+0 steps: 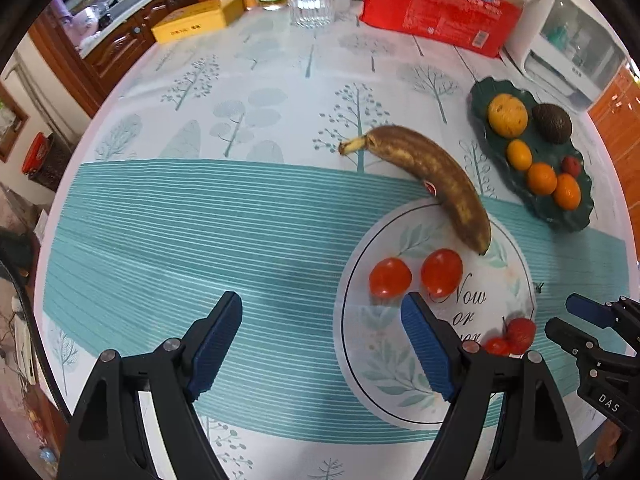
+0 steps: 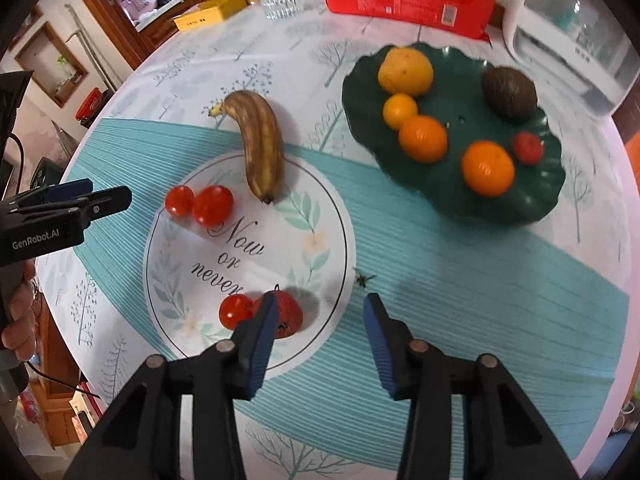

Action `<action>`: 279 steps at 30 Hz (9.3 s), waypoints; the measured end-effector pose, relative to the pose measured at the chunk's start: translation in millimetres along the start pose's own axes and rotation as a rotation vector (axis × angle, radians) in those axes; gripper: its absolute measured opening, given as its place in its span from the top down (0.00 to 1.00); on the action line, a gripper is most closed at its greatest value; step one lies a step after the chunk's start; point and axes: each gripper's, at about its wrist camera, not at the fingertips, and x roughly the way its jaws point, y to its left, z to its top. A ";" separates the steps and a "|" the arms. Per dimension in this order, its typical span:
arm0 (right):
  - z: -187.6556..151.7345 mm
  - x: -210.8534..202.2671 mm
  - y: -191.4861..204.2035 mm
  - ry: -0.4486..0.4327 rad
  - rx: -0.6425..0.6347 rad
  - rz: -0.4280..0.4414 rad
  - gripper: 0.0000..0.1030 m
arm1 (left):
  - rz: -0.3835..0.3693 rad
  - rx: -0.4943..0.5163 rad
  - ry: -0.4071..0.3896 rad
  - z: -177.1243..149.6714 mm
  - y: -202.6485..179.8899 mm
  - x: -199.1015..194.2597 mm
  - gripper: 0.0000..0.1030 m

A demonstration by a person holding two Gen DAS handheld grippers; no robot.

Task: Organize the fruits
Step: 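Grasp the red apple with the right tool while the left tool grasps a tomato, then carry apple and tomato onto the green plate and open both tools, then withdraw both tools from the green plate back toward the white plate, then grasp a cherry tomato with the left tool while the right tool grasps another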

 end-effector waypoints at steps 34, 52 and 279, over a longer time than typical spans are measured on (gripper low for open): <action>-1.9 29.8 32.8 0.052 0.011 0.104 0.69 | -0.183 0.160 0.088 20.7 -31.5 50.5 0.61; 1.0 39.5 42.1 0.077 0.001 0.094 0.69 | -0.197 0.147 0.094 8.2 -19.8 50.8 0.76; 56.4 64.7 76.4 0.040 -0.099 0.188 0.68 | -0.062 -0.194 0.021 -45.6 21.0 12.3 0.75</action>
